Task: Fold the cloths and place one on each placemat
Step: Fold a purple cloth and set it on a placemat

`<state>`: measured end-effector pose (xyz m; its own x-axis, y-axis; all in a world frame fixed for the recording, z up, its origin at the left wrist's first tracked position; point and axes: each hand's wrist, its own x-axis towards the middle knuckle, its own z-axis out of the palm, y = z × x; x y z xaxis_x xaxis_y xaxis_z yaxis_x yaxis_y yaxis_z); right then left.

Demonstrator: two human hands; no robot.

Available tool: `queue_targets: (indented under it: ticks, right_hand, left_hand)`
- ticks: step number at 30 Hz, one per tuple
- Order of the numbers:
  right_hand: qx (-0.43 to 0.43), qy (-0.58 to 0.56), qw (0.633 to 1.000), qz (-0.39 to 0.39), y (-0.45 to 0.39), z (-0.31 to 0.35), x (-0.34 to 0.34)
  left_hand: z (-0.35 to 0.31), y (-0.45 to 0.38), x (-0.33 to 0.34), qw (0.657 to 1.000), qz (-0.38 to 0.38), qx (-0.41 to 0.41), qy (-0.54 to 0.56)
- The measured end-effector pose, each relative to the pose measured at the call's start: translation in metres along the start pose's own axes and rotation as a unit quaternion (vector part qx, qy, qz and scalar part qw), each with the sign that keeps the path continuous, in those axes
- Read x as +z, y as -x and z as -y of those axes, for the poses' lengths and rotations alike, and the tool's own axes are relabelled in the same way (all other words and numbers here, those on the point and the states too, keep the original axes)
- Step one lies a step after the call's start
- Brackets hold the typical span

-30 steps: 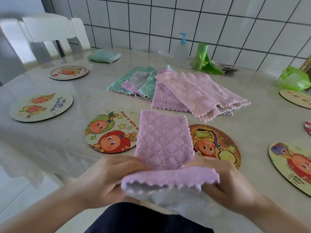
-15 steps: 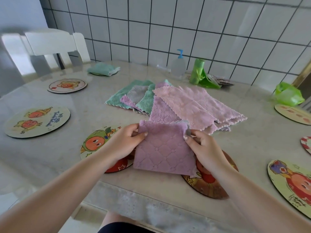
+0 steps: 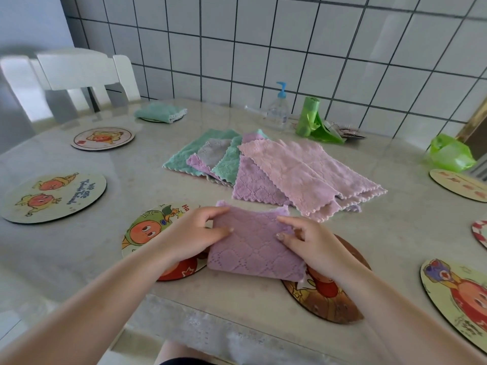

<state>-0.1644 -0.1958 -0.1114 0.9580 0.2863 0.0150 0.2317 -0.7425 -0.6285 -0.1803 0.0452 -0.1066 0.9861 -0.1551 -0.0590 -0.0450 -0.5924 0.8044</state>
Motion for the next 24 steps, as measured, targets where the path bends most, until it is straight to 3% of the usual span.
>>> queue_targets:
  ticks: [7, 10, 14, 17, 21, 24]
  right_hand:
    - [0.023, 0.009, 1.000, -0.008, -0.006, 0.003, 0.000]
    - [0.022, 0.017, 1.000, -0.011, -0.005, 0.003, -0.004]
    - [-0.033, 0.133, 0.989, -0.051, 0.005, 0.016, -0.007]
    - [-0.067, 0.223, 0.972, -0.002, 0.008, 0.034, 0.006]
    - [-0.033, 0.284, 0.956, 0.068, 0.005, 0.033, 0.027]
    - [-0.008, 0.292, 0.953, 0.082, 0.005, 0.023, 0.025]
  left_hand:
    - [-0.001, -0.007, 0.002, 1.000, -0.007, 0.010, -0.009]
    - [-0.002, -0.002, -0.003, 0.992, -0.040, -0.007, -0.122]
    - [-0.014, 0.016, 0.000, 0.959, -0.112, 0.106, -0.237]
    - [-0.021, 0.015, 0.018, 0.945, -0.046, 0.130, -0.298]
    - [-0.007, 0.007, 0.033, 0.910, 0.025, 0.086, -0.404]
    - [0.000, 0.007, 0.029, 0.902, 0.053, 0.063, -0.424]
